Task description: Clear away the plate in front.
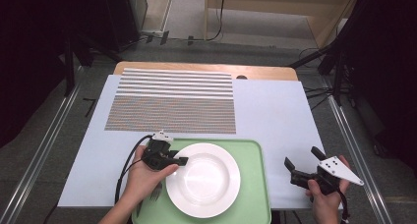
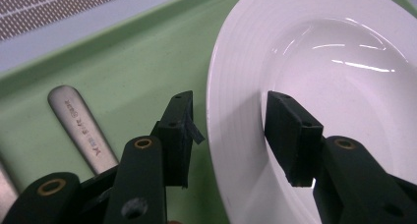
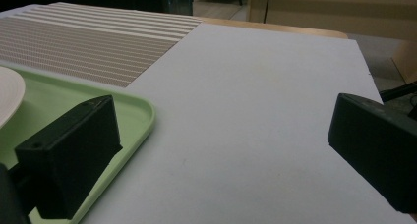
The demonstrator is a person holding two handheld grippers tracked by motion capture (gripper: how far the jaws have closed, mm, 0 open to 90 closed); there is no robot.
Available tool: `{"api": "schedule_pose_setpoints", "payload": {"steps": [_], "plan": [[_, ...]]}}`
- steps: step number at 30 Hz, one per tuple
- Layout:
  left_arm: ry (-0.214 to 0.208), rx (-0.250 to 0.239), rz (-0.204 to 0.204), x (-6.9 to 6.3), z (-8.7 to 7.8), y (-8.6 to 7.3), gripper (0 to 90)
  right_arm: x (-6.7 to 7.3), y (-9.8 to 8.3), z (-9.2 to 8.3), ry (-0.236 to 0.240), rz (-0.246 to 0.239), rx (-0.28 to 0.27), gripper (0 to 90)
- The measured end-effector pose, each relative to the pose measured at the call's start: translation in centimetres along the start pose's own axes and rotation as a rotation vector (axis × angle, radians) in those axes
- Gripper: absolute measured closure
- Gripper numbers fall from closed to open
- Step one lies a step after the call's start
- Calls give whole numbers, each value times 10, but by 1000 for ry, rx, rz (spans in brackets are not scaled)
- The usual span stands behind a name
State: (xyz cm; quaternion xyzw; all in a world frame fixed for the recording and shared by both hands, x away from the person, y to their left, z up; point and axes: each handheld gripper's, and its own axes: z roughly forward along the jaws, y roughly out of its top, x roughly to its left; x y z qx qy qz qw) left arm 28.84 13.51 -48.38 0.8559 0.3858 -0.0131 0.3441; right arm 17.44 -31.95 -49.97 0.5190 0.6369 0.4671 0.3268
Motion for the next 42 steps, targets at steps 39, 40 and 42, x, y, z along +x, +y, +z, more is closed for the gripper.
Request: {"api": "schedule_pose_setpoints", "payload": {"steps": [39, 40, 42], "plan": [[4, -452, 80, 31, -71, -29, 0, -4, -2, 2, -6, -8, 9, 0], [10, -457, 83, 33, -73, -31, 0, -4, -2, 2, -5, -8, 9, 0], [27, -469, 81, 35, -75, -34, 0, -4, -2, 3, -4, -3, 8, 0]]}}
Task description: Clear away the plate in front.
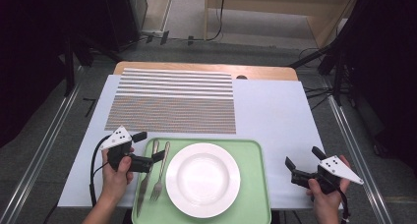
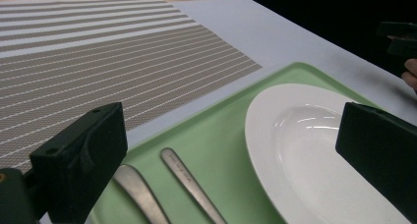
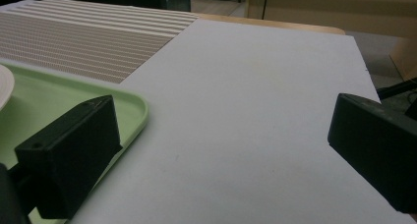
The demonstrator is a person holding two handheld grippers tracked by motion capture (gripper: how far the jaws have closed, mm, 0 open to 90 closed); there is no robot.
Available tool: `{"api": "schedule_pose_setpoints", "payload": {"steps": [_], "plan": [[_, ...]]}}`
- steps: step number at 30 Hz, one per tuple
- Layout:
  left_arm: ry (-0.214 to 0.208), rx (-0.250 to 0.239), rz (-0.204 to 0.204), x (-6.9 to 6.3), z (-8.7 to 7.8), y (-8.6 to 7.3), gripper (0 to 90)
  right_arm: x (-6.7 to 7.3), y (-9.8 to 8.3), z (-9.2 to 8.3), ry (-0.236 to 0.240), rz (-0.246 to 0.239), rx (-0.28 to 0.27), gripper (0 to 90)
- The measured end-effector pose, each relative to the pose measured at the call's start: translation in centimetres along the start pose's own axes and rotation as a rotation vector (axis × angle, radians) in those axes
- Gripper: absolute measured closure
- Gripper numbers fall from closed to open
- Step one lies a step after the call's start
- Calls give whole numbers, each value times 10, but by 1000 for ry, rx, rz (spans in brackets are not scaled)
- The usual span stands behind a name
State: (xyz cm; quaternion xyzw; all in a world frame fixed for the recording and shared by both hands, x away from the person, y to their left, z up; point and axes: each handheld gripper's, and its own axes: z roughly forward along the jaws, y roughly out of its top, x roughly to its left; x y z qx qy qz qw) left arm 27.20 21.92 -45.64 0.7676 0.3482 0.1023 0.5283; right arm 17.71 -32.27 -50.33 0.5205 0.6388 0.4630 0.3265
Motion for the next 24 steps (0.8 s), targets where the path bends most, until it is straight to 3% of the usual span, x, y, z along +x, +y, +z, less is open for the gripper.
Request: {"api": "schedule_pose_setpoints", "payload": {"steps": [13, 24], "plan": [[72, -25, 38, 14, -24, -15, 0, -1, 0, 1, 0, -9, 2, 0], [142, -51, 34, 31, -54, -29, 0, -1, 0, 1, -2, -5, 11, 0]]}}
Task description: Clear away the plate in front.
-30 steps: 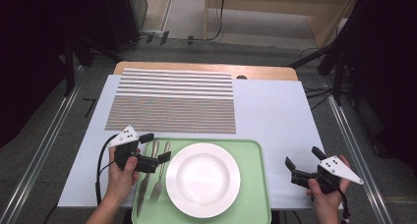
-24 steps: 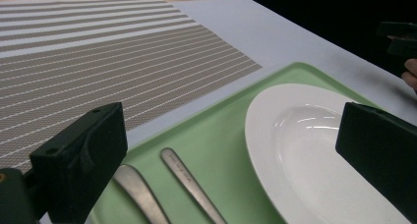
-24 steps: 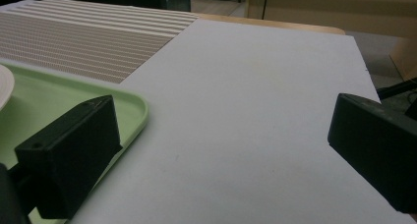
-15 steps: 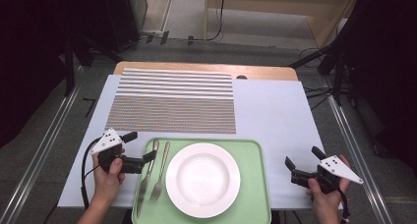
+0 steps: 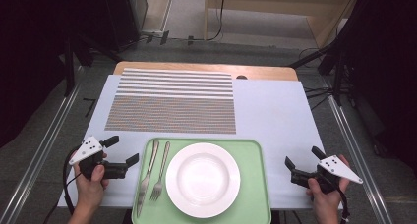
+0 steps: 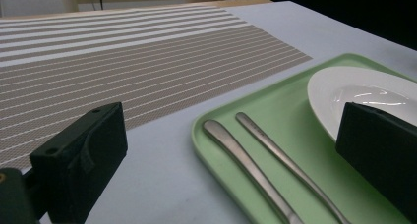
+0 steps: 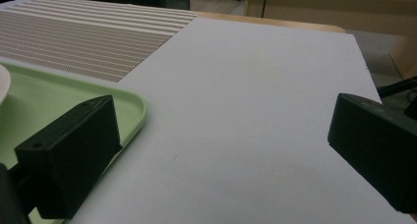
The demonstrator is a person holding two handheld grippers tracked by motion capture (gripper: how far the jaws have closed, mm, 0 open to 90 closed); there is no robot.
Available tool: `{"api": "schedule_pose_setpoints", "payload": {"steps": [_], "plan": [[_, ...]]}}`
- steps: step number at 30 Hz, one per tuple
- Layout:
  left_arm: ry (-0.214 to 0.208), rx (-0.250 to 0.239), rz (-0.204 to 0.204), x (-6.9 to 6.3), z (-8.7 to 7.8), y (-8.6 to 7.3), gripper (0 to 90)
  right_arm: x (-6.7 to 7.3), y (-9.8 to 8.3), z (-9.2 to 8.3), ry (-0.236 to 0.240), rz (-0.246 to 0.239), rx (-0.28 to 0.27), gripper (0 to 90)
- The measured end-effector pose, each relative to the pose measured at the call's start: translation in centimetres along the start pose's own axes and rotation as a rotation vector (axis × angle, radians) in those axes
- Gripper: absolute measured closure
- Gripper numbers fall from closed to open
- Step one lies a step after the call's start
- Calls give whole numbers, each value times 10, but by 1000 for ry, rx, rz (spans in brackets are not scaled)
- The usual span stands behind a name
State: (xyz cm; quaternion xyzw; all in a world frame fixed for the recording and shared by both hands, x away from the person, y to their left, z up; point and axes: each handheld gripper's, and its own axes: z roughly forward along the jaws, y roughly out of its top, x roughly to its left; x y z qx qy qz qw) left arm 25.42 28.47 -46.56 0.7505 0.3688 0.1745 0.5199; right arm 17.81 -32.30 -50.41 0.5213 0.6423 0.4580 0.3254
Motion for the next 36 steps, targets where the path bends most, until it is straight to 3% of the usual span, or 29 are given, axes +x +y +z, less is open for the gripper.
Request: {"api": "schedule_pose_setpoints", "payload": {"steps": [16, 23, 26, 36], "plan": [[60, -33, 20, 24, -29, -11, 0, 2, -1, 4, -4, -2, 4, 0], [102, -45, -17, 41, -41, -18, 0, -2, -2, 2, -11, 13, 3, 0], [124, -35, -13, 45, -43, -20, 0, -5, -1, 1, -15, 13, -4, 0], [136, -33, -14, 47, -44, -21, 0, -7, -1, 0, -22, 17, -5, 0]]}}
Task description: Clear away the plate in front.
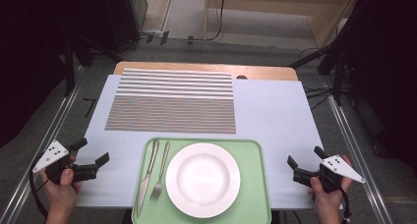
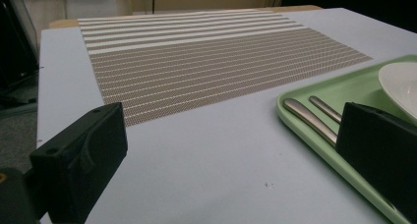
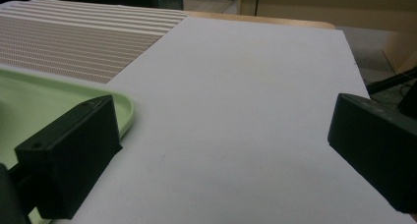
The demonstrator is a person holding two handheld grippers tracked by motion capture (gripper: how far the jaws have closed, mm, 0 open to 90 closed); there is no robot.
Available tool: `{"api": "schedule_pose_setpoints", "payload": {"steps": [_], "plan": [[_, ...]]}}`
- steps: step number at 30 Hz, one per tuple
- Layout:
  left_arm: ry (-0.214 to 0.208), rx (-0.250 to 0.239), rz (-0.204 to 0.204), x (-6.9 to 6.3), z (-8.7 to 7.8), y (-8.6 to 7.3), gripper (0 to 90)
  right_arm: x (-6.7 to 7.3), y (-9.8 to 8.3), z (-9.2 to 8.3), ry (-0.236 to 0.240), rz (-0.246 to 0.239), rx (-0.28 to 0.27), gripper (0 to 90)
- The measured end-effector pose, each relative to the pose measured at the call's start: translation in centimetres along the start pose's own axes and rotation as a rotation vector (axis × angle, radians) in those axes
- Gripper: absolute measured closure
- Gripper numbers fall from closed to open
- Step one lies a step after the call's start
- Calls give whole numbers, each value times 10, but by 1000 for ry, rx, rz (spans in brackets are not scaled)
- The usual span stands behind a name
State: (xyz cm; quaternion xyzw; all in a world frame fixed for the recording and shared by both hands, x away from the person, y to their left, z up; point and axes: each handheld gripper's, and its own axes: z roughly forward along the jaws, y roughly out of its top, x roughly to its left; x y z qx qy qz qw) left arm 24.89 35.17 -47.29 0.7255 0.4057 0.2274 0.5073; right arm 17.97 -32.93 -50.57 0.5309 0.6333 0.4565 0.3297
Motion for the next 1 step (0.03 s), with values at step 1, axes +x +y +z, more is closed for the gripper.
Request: {"api": "schedule_pose_setpoints", "payload": {"steps": [1], "plan": [[-4, 1, -3, -1, 1, 0, 0, 1, 0, 0, 1, 0, -1, 0]]}}
